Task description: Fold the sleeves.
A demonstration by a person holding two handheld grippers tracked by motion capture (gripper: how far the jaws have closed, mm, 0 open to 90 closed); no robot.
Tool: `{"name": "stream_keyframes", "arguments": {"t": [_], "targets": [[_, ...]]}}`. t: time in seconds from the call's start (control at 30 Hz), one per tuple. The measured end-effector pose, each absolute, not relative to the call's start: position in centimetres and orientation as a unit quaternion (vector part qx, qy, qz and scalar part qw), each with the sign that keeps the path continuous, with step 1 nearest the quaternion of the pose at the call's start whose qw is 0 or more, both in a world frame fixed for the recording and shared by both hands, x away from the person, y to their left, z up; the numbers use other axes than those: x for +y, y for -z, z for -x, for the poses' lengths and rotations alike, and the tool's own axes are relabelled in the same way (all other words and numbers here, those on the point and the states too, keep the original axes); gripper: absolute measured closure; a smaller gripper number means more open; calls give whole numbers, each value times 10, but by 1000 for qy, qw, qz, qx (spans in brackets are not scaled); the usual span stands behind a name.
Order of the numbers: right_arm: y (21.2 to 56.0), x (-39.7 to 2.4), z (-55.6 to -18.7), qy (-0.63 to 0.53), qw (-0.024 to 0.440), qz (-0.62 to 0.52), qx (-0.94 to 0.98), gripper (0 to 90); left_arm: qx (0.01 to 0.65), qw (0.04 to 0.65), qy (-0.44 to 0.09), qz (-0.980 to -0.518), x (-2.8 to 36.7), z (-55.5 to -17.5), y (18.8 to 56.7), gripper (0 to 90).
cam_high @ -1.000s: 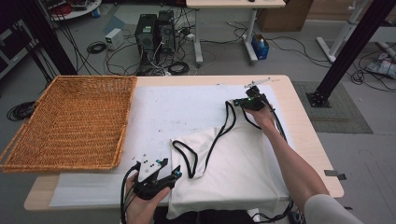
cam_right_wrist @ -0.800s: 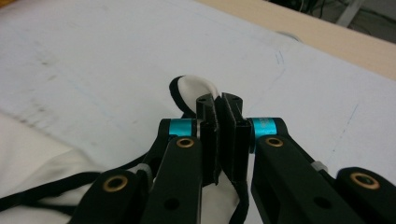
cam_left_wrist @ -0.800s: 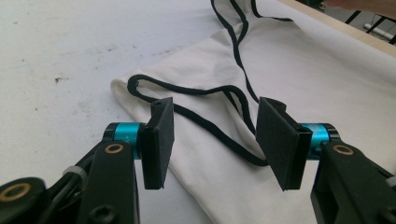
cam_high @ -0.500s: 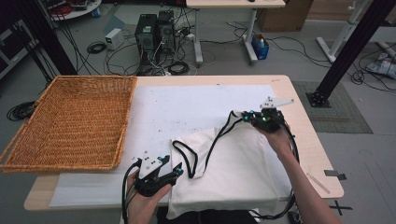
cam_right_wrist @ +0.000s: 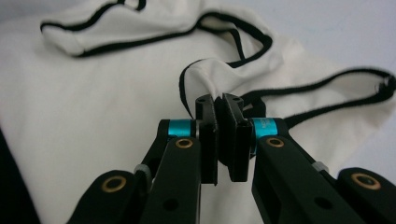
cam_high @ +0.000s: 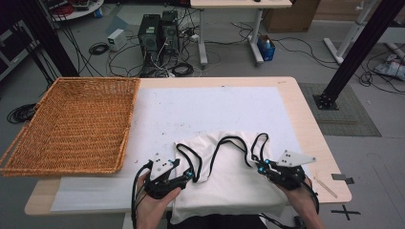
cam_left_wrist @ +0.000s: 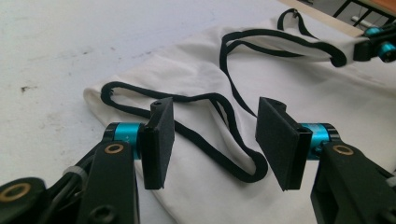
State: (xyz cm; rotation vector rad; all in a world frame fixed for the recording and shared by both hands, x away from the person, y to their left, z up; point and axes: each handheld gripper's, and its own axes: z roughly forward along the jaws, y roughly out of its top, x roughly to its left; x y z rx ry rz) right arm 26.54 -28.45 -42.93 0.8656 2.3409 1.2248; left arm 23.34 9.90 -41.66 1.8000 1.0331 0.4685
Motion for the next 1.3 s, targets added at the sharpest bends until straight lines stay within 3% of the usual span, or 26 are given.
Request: {"name": "stream_keyframes", "arguments": {"t": [0.33,0.47,0.53,0.63,0.8,0.9,1.0,1.23,1.3], "targets": [[448,-292,-242,-405,176,-309,843,827,422,478,-182,-748,91,-233,425,472],[445,-295,-234,-410,177,-313,838,741,423,479,-183,-747,92,-233,425,472],[439,-298,-229,-427,182,-323,825,651,423,478,-183,-748,93,-233,425,472],[433,-300,-230,-446,178,-342,808,624,425,477,-183,-747,93,-233,425,472],[438,-289,-242,-437,153,-357,811,650,422,479,-182,-748,92,-232,425,472],[445,-283,-249,-429,141,-361,816,800,424,479,-182,-746,93,-232,426,472],[447,-282,-249,-430,149,-366,812,869,426,478,-180,-747,94,-232,427,472],[431,-308,-221,-476,210,-396,756,869,410,478,-171,-758,89,-232,429,472],[436,-315,-216,-468,205,-399,762,836,409,477,-167,-760,86,-233,432,472]]}}
